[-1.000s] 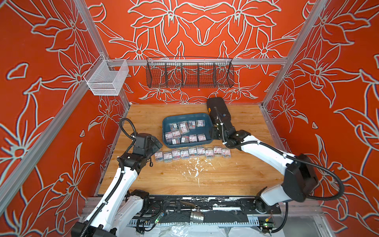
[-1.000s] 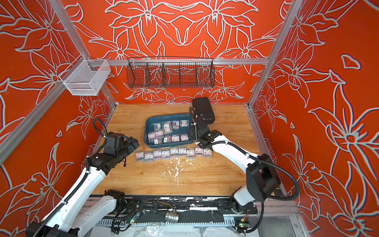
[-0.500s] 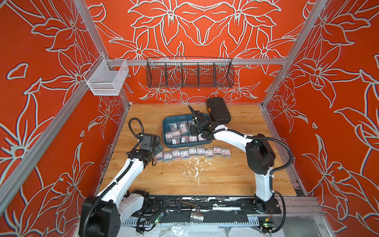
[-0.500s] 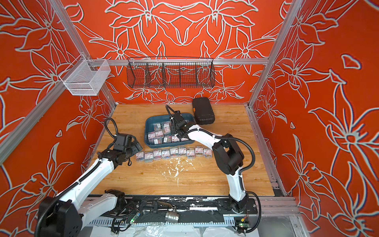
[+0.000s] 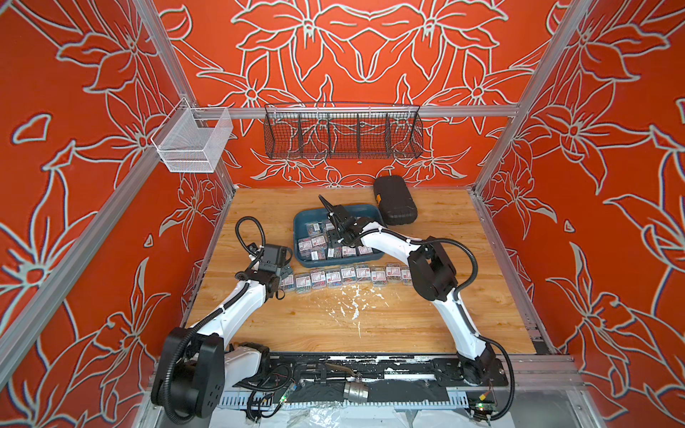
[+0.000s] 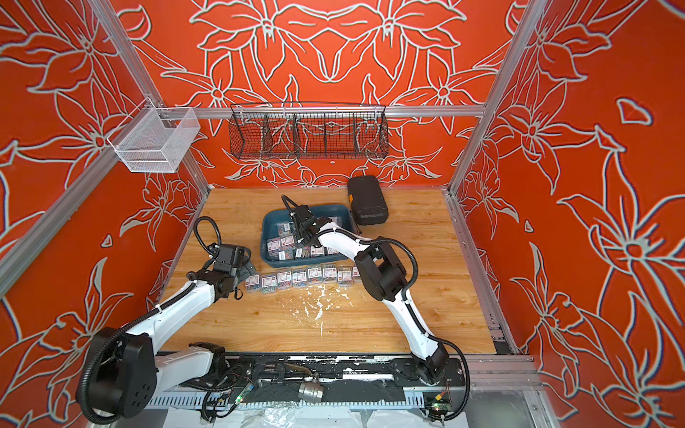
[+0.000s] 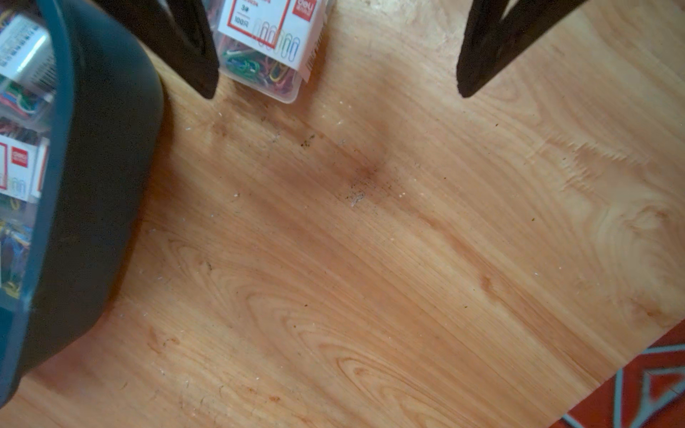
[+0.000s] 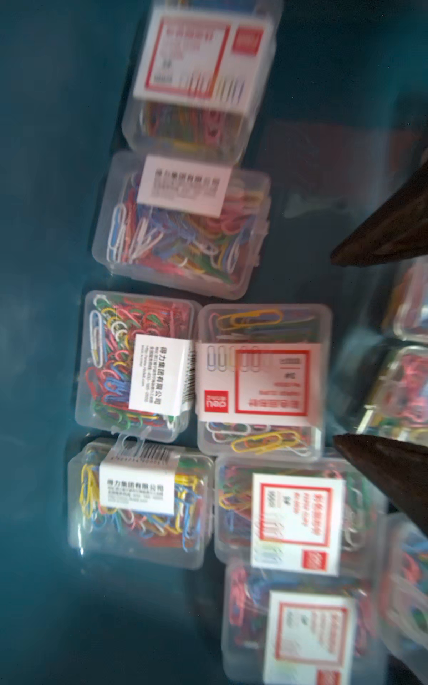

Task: Take the paper clips out of the storage box
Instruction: Adjust the boxed paper clips in the storage box, then pick up the boxed paper clips from the storage box.

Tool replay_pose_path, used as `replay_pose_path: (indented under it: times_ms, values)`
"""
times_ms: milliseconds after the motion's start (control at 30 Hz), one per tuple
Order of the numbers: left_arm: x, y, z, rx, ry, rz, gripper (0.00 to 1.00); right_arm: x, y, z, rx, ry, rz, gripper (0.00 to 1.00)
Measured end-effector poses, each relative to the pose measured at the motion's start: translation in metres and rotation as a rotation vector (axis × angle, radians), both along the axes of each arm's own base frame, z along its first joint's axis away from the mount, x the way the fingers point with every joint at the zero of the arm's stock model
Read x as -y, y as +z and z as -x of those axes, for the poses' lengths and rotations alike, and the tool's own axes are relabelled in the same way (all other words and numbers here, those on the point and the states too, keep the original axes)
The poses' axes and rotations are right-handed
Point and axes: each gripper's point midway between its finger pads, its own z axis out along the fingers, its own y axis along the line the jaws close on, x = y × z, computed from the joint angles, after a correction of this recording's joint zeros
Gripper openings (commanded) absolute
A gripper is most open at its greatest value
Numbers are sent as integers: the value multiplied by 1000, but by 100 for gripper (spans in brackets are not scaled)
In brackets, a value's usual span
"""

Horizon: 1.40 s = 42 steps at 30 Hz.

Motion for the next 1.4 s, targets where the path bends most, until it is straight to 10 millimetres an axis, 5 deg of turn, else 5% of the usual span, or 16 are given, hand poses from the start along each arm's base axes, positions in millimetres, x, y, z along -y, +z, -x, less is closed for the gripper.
replay_pose_path:
  times_ms: [200, 467, 667, 867, 1067, 1400]
  values:
    - [22, 22, -21, 37, -130, 58, 97, 0, -12, -1, -31, -15, 16, 78]
    - [73, 95, -69, 198, -378, 185, 97, 10, -15, -4, -19, -51, 24, 74]
    - [114, 109, -109, 192, -529, 261, 98, 39, -12, -3, -8, -108, 18, 72]
    - [156, 96, -153, 109, -626, 292, 93, 71, -13, -7, -14, -164, 7, 71]
    - [187, 64, -189, -12, -672, 333, 83, 81, -6, 1, 10, -170, -18, 70]
    - [208, 4, -198, -198, -710, 323, 80, 90, 16, 21, 60, -160, -111, 67]
